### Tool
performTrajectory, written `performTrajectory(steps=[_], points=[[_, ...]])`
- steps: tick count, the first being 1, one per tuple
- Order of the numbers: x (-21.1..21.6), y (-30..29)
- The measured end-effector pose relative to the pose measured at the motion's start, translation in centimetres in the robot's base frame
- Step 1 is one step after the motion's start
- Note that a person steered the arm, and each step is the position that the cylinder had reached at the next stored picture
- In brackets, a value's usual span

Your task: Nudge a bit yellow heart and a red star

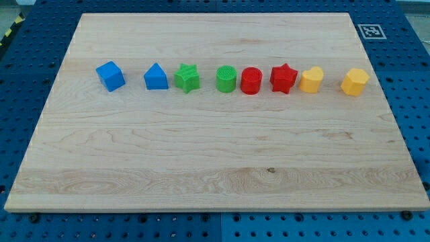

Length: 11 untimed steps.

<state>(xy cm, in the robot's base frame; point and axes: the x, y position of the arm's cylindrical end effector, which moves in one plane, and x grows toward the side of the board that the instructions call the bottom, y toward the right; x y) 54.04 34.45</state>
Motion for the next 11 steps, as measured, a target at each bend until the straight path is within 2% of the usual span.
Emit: performTrajectory(steps=[2,3,4,5,6,7,8,10,11], points=[[-0.7,0.0],[-6.0,-2.3],[-8.6,-4.0],[-8.7,-7.1],[-8.9,-12.9],[-10.2,-18.3],[-13.1,-21.3],[-13.7,-19.0],[-16.5,-18.8]])
